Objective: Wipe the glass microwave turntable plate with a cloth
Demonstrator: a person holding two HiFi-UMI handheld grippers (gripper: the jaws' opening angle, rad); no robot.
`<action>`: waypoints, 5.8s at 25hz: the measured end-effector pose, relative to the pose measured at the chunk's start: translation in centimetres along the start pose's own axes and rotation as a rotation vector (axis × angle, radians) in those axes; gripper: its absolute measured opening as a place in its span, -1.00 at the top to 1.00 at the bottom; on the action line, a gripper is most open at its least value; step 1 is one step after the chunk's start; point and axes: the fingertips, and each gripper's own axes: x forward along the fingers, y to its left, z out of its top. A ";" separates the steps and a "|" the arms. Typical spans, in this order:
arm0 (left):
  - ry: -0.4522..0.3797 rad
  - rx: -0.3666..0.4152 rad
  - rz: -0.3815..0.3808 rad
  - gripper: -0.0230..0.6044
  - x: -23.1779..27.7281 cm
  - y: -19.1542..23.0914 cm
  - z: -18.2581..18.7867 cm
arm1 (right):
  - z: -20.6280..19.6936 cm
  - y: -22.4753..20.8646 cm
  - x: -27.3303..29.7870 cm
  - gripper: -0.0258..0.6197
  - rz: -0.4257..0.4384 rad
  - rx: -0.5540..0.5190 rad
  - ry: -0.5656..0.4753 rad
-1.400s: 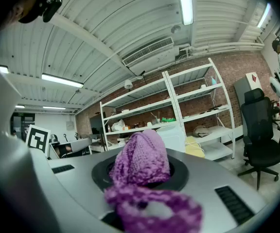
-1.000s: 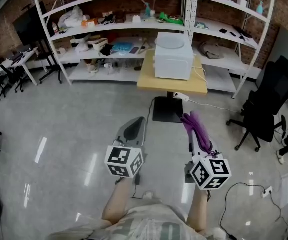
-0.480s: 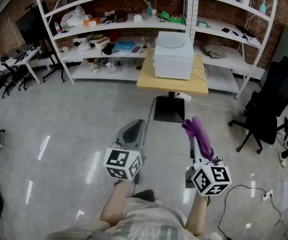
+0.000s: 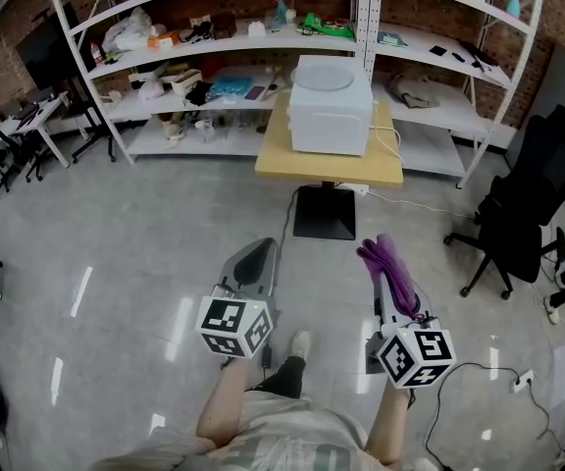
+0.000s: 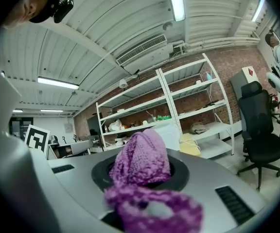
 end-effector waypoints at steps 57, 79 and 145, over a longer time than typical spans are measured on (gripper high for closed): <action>-0.012 0.016 0.062 0.92 58.1 30.1 4.6 | 13.8 -19.2 63.0 0.75 0.115 0.022 0.011; 0.173 0.041 -0.135 0.92 65.0 31.4 -2.8 | 14.3 -18.0 71.0 0.75 0.168 -0.015 0.055; 0.215 0.121 -0.124 0.92 66.4 31.2 -3.8 | 11.3 -27.0 77.5 0.75 -0.145 -0.476 0.491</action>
